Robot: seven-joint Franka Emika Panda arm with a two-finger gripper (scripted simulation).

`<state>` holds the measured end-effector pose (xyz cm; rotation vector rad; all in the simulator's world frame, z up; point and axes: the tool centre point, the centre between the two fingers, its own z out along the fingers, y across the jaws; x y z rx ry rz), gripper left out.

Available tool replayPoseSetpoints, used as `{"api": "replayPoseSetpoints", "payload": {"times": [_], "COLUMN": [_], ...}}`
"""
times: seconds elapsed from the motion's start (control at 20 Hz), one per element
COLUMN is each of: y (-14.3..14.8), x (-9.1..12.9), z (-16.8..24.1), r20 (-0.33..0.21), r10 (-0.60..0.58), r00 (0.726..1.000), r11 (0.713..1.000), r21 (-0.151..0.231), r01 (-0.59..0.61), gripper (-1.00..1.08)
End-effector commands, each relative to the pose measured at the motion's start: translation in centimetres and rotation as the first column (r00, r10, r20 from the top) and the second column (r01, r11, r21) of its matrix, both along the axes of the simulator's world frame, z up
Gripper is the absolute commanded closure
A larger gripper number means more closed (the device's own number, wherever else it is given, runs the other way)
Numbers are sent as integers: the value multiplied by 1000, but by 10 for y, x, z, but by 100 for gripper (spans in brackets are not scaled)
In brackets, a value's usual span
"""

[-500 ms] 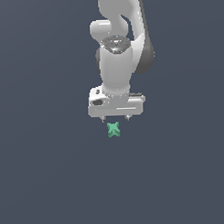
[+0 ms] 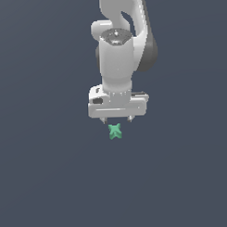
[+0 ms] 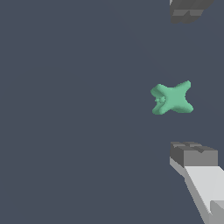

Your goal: Pick up the object and move it to a goal position.

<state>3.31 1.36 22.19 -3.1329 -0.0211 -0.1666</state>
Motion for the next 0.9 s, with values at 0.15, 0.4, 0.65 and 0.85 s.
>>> {"api": "replayPoseSetpoints", "payload": {"times": [0.15,0.4,0.65,0.85], "y": [0,0,-1,-2], "x": [2,-5,-22,-40], "z": [2,-20,-65,-103], "r20": [6,-12,-48,-80], "r10": [-1,12,39,63], "r00": [1000,1000,998,995], "r11": [1000,1000,999,998], "r21": [2,-1,-4,-5], "r01": [1,-12,-40,-64], "gripper": [-92,-92,-92,-92]}}
